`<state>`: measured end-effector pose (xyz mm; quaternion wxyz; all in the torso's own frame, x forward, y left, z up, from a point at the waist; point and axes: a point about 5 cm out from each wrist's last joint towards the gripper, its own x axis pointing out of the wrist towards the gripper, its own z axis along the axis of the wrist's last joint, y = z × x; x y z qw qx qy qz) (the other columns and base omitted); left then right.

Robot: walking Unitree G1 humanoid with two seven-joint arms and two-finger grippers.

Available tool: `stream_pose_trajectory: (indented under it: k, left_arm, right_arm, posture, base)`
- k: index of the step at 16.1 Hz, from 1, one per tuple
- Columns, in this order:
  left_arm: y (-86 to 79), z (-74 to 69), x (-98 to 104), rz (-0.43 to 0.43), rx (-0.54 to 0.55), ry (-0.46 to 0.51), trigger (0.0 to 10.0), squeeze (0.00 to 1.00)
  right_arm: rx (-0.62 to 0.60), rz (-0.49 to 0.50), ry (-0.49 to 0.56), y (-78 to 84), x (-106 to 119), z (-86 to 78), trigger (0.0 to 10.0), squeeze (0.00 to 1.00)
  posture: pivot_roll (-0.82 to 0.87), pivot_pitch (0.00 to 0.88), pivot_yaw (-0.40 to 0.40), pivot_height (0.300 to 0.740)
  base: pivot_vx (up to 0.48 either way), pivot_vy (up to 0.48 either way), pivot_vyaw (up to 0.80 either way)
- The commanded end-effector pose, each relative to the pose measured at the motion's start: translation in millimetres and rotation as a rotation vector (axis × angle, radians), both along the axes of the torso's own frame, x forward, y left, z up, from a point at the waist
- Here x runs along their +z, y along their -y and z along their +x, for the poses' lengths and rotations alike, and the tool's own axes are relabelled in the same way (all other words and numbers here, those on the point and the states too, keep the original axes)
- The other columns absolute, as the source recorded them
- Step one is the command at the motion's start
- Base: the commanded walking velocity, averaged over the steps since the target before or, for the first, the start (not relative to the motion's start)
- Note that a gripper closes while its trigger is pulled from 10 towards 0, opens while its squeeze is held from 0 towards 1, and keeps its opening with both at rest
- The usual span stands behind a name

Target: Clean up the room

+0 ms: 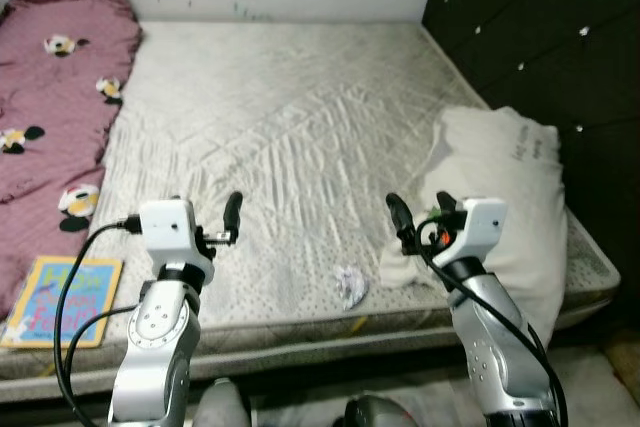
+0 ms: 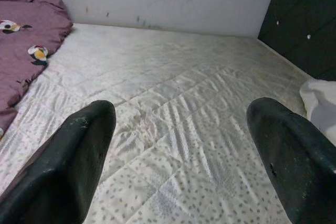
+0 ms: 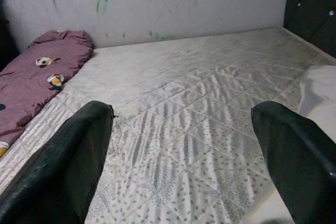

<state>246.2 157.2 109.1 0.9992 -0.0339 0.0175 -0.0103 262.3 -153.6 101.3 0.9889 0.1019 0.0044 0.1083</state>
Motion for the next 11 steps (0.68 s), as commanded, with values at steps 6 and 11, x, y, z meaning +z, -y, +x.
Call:
stream_pose_trajectory:
  k: [6, 11]
  left_arm:
    - [-14.2, 2.0, 8, 0.023, 0.139, 0.011, 10.0, 0.0]
    - [-10.6, 3.6, 29, 0.052, 0.165, 0.059, 10.0, 0.0]
  right_arm:
    - [-0.066, -0.144, 0.07, -1.8, 9, 8.6, 10.0, 0.0]
    - [-0.065, -0.134, 0.086, -11.8, 16, 14.6, 10.0, 0.0]
  posture:
    - [0.03, 0.072, -0.061, 0.647]
    - [0.03, 0.126, -0.067, 0.647]
  base:
    - [0.0, 0.0, 0.0]
    - [0.0, 0.0, 0.0]
